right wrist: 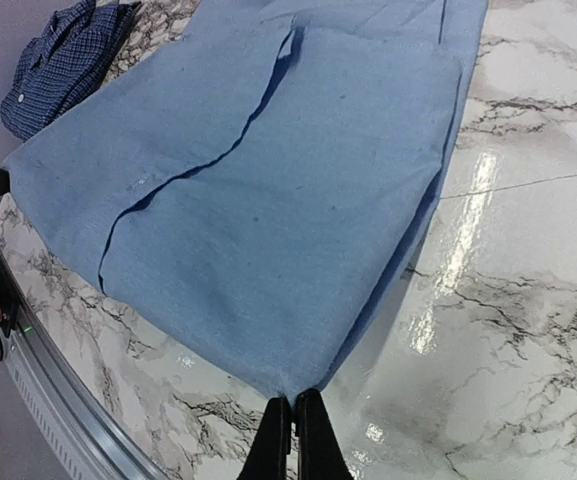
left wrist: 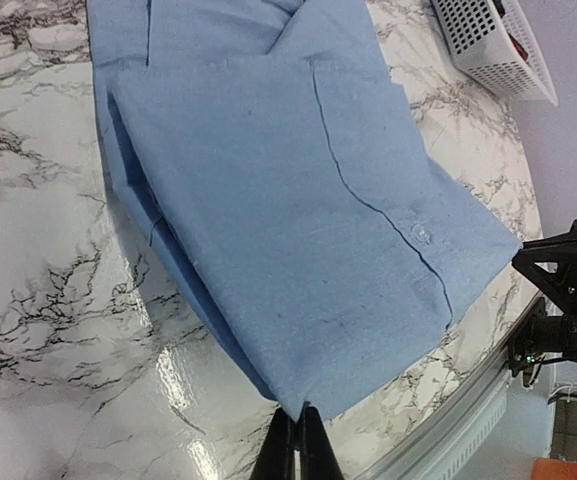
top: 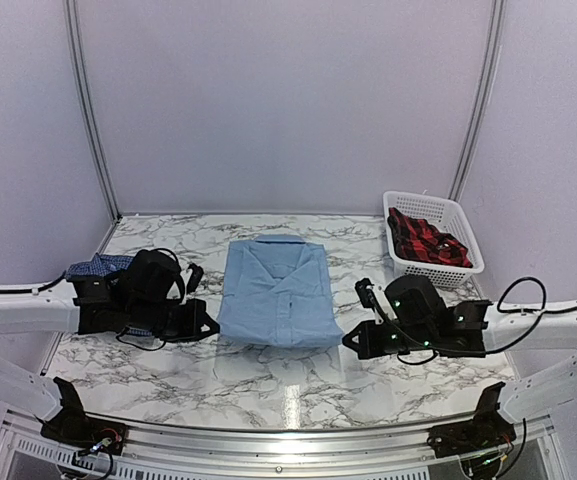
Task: Fold and stack the long sleeve shirts
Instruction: Pick up the 2/3-rectangle-folded shirt from the center of the board, then move the 2/3-rectangle-folded shirt to the center of the board.
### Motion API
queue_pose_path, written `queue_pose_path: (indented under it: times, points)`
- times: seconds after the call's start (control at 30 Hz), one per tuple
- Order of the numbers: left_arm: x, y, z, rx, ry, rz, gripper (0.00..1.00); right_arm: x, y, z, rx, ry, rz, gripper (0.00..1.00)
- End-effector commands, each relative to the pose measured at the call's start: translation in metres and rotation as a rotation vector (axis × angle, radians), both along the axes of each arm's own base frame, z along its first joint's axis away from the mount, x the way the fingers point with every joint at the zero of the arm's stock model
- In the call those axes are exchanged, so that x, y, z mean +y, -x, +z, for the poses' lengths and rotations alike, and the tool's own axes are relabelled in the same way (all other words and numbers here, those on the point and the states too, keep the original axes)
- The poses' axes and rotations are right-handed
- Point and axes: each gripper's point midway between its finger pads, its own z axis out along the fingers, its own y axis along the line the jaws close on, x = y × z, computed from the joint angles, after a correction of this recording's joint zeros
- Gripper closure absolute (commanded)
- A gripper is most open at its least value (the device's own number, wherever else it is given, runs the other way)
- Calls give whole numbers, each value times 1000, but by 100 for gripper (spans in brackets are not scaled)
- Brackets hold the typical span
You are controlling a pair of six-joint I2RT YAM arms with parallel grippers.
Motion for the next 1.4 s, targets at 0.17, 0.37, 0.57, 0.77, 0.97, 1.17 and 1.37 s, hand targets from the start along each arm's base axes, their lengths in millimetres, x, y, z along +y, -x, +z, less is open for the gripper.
queue_pose_path:
  times: [0.17,0.37,0.57,0.77,0.97,1.17,1.37]
  points:
    - [13,-51,71,-131,-54,67,100,8,-69,86,-165,-35,-79,100]
    - [9,-154,52,-101,-66,87,100,12,-189,82,-208,-47,-140,100]
    - [4,-268,5,-70,-45,142,100,19,-300,23,-183,-28,-200,100]
    - [-2,-306,-64,41,-20,156,100,31,-338,-28,-127,-23,-203,100]
    - [-9,-271,-72,59,12,149,100,24,-307,-41,-87,-25,-199,100]
    - [-5,-202,-70,67,43,152,100,7,-238,-44,-44,-9,-200,100]
    - [6,-140,-55,47,68,172,100,-7,-170,-35,-22,17,-192,100]
